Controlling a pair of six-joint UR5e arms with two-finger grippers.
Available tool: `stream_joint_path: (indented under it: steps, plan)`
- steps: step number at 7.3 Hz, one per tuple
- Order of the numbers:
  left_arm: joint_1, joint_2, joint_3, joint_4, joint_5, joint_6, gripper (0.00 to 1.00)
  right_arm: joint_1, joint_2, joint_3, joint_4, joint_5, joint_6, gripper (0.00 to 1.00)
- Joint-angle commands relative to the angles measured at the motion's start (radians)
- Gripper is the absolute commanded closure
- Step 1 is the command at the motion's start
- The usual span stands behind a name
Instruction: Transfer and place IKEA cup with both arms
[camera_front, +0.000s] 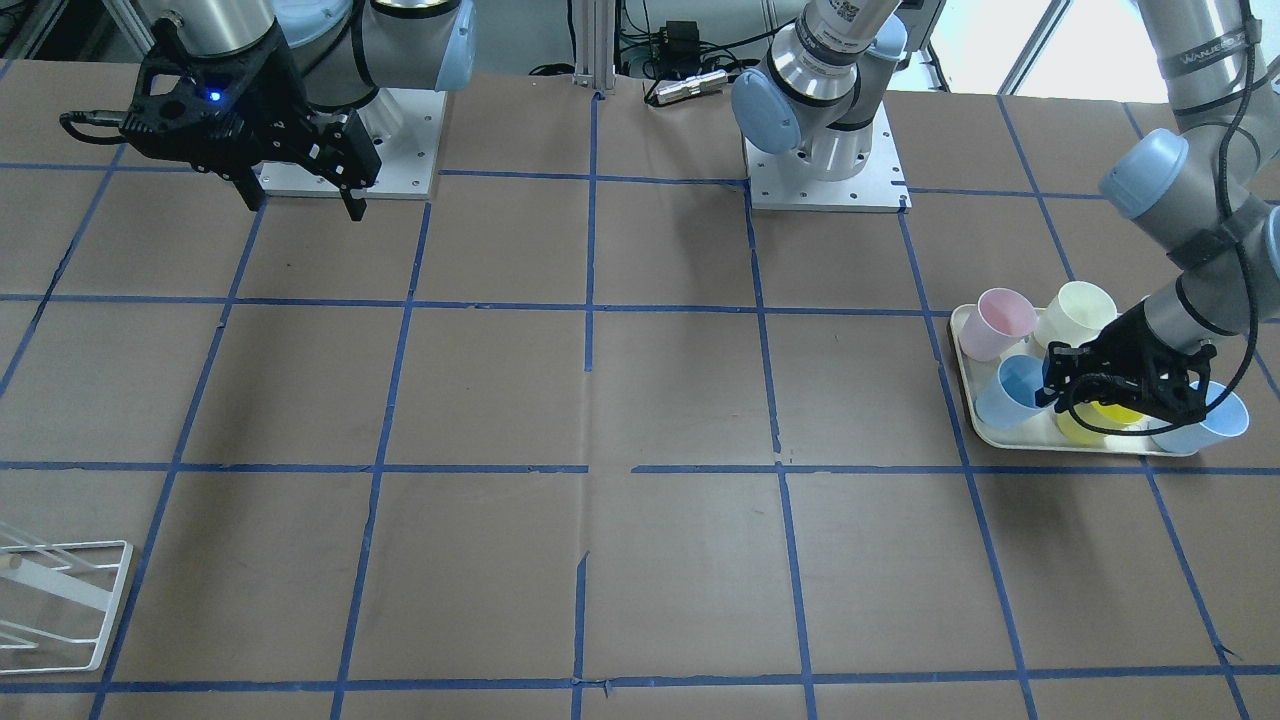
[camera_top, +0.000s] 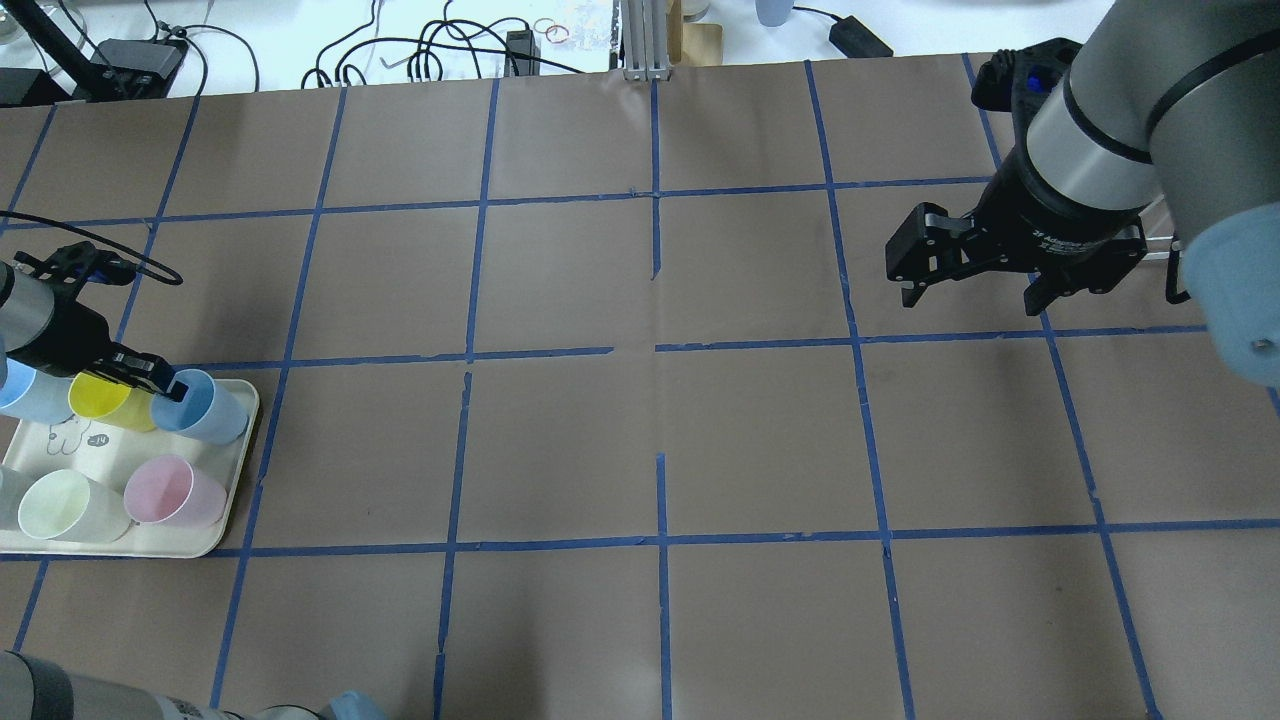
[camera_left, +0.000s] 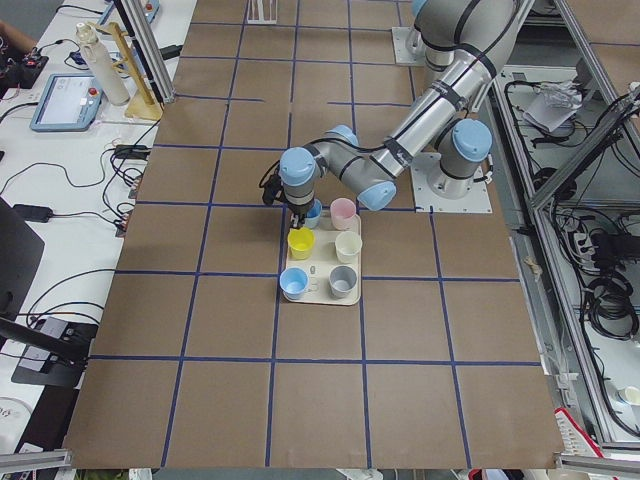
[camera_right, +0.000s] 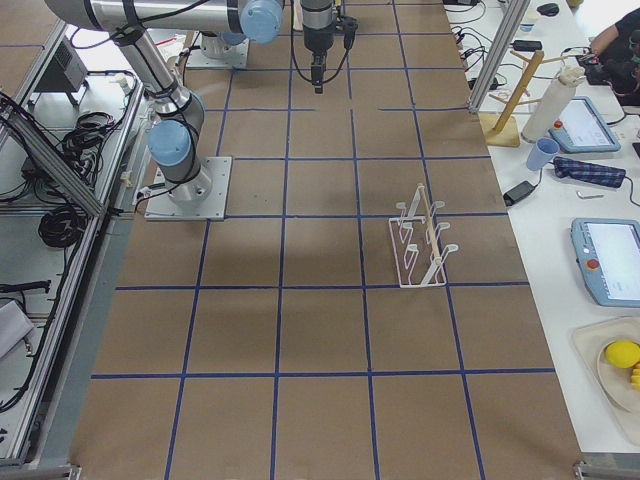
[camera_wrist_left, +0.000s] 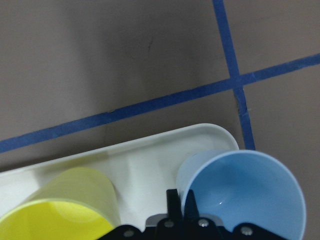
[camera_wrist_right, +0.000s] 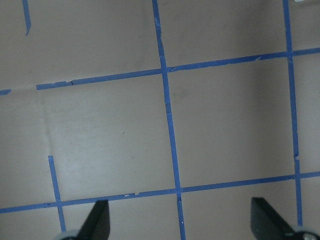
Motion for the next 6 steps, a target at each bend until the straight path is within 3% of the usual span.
stream_joint_path:
  steps: [1, 4, 6]
  plan:
    - [-0.002, 0.001, 0.000, -0.003, 0.000, -0.002, 0.51, 0.000, 0.001, -0.001, -0.001, 0.000, 0.000, 0.00]
    - [-0.084, 0.073, 0.039, -0.087, 0.003, -0.107, 0.51, 0.000, 0.001, 0.001, 0.001, 0.000, -0.003, 0.00]
    - [-0.219, 0.131, 0.173, -0.260, 0.014, -0.301, 0.40, 0.000, 0.001, 0.001, 0.001, 0.000, -0.003, 0.00]
